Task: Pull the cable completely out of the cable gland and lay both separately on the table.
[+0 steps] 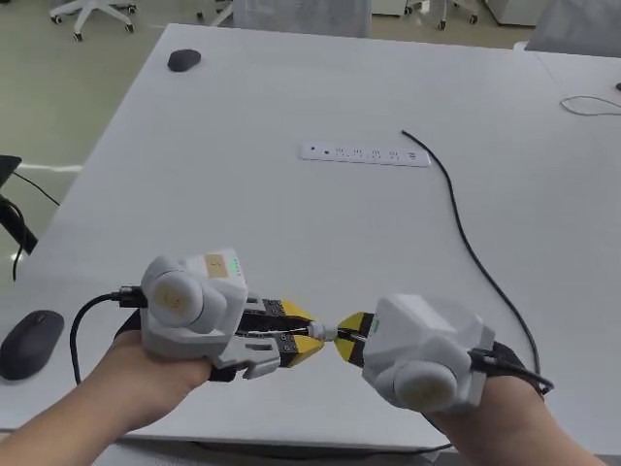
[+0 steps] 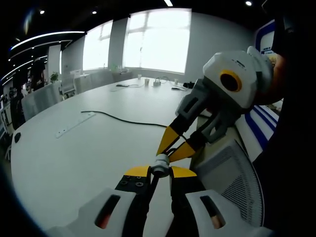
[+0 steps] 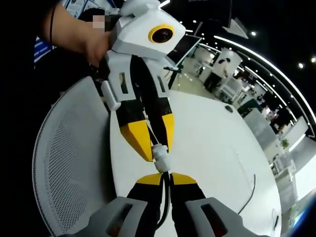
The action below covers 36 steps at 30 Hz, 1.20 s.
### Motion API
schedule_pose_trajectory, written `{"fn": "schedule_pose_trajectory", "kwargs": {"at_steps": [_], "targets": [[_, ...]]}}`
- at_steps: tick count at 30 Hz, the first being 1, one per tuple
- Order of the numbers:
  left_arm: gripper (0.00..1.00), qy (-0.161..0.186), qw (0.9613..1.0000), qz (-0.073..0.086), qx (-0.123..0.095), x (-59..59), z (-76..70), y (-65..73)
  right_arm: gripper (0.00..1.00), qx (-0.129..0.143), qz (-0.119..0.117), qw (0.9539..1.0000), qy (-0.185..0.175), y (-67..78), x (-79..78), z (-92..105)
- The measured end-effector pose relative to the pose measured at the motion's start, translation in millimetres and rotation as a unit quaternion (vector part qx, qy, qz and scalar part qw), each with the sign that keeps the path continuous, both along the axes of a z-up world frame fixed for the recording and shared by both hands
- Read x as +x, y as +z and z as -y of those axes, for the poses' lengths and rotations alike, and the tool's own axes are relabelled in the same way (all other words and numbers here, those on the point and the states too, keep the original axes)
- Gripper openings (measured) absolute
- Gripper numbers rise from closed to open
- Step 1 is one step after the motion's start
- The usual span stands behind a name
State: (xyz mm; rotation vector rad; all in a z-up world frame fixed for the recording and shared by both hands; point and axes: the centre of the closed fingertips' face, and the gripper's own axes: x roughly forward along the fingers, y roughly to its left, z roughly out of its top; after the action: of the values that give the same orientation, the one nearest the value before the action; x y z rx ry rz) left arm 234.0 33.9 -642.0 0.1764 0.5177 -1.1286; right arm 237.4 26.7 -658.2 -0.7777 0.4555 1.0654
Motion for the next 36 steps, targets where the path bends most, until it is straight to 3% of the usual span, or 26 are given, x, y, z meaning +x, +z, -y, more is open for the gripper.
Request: {"fn": "schedule_pose_trajectory", "kwargs": {"at_steps": [5,9,15,16,19,24,27,33,34,36], "targets": [[0.15,-0.002,1.0,0.002,0.002,-2.1,1.4,-0.6,0.0,-0.005,0.006,0.9999,0.012,-1.7,-3.1,1.2],[0.15,-0.003,1.0,0.001,0.001,-3.6,2.0,-0.7,0.0,0.005,-0.005,1.0,0.004,-1.6,-4.2,1.7],[0.15,-0.005,1.0,-0.001,-0.001,-4.4,3.7,-0.7,0.0,0.022,-0.026,0.9991,-0.026,-2.3,-2.6,4.0],[0.15,-0.005,1.0,0.0,-0.001,-3.8,4.8,-0.5,0.0,0.032,-0.042,0.9975,-0.046,-3.3,-1.7,5.2],[0.15,-0.005,1.0,0.005,0.003,-2.2,5.3,-0.5,0.0,0.035,-0.039,0.9975,-0.048,-3.3,0.3,5.4],[0.15,-0.002,1.0,0.009,0.0,1.3,6.2,2.0,0.0,0.066,-0.056,0.9932,-0.078,-0.2,5.5,7.7],[0.15,0.001,0.9999,0.012,-0.002,4.4,5.7,3.8,0.0,0.071,-0.06,0.9913,-0.093,-1.6,9.9,12.7],[0.15,0.005,0.9998,0.015,-0.007,9.1,6.5,6.3,0.0,0.103,-0.083,0.9825,-0.131,-3.6,16.4,22.4],[0.15,0.005,0.9998,0.015,-0.007,9.3,7.0,6.3,0.0,0.117,-0.094,0.9781,-0.144,-4.1,17.2,24.3],[0.15,0.005,0.9998,0.016,-0.008,10.2,8.5,7.2,0.0,0.123,-0.092,0.977,-0.148,-4.7,18.3,28.5]]}}
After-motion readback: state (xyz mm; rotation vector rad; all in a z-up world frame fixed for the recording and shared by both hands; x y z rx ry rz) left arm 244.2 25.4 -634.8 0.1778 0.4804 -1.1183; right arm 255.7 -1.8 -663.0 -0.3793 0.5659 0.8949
